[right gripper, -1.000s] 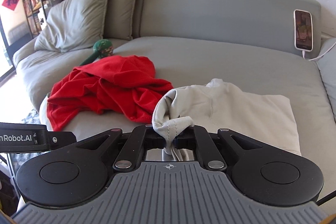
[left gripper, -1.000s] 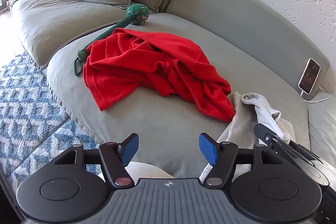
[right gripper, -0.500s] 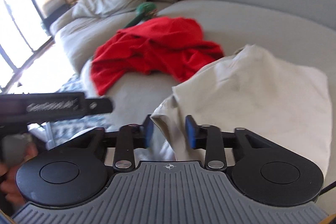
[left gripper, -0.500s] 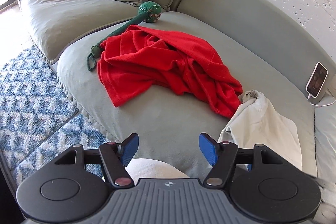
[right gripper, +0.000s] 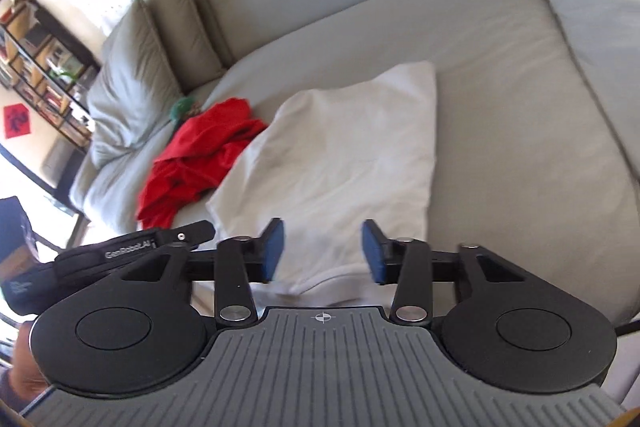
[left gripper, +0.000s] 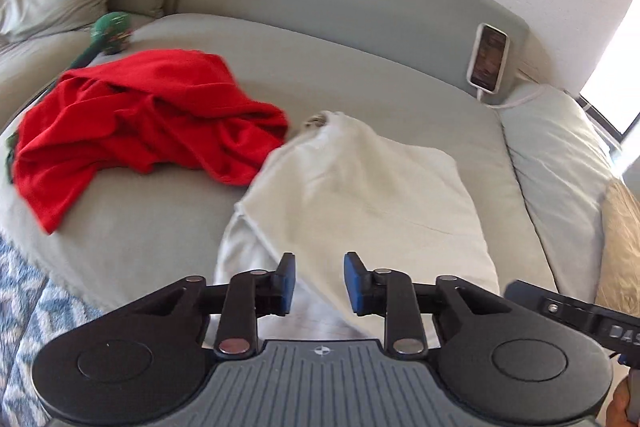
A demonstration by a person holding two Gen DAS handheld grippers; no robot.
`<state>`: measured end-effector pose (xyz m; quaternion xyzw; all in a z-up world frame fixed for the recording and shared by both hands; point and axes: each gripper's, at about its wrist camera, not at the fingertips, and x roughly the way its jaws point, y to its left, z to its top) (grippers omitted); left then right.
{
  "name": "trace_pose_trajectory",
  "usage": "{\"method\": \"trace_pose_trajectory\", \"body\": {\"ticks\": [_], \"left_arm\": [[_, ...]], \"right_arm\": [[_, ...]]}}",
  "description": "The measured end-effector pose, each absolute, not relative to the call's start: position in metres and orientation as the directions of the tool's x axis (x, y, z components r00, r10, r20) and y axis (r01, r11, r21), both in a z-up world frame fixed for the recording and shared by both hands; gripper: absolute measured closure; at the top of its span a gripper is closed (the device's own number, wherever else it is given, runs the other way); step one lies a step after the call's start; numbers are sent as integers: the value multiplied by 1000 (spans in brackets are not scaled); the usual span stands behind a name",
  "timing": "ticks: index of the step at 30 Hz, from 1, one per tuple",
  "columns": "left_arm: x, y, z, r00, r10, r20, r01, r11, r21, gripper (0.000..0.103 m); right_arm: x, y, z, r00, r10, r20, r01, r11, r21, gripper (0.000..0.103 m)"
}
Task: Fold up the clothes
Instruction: 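Grasp the shirt edge near the red garment with the left gripper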
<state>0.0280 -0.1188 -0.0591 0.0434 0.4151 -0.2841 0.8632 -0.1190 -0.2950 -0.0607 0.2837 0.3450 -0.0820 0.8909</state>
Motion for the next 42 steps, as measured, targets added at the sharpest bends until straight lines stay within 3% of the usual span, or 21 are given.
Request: {"method": "trace_pose_trajectory", "body": {"ticks": [4,9,19,21,23,24,28,33,38,42], "left_arm": [[23,-160,-77,528,-358,-770,575,818,13,81],[25,-160,-90,496,-311,-811,555,832,21,79],[24,-152,-86,463,-274,-843,551,834,32,75],[23,-147,-79,445,-273,-853,557,830,25,74],[25,-141,-69,441,-298,-846,562,827,2,70],[29,-138,-63,451,-314,-836,558,830,-10,67],[55,-132,-37,488,-372,-790,518,852,-81,49],[115,-142,-25,469,-443,-764,471,857,-208,52],[195,-150,-50,320,-538,-780,304,838,-453,54],[225,-163,-70,274,-555,-785,248,830,-501,54]], "right_arm": [[-100,-290,-77,715,-11,-699,314,898,307,93],[-99,-289,-91,641,6,-767,300,918,258,90],[-110,-296,-85,577,61,-815,334,892,303,91],[-116,-305,-76,583,124,-803,345,857,383,83],[-122,-315,-66,611,155,-776,343,832,437,61],[-122,-320,-61,625,145,-767,348,827,440,57],[-117,-345,-55,666,107,-738,398,787,472,53],[-98,-378,-72,709,130,-694,443,682,581,53],[-75,-401,-94,749,158,-643,442,603,664,53],[-54,-404,-104,781,220,-585,371,590,717,55]]}}
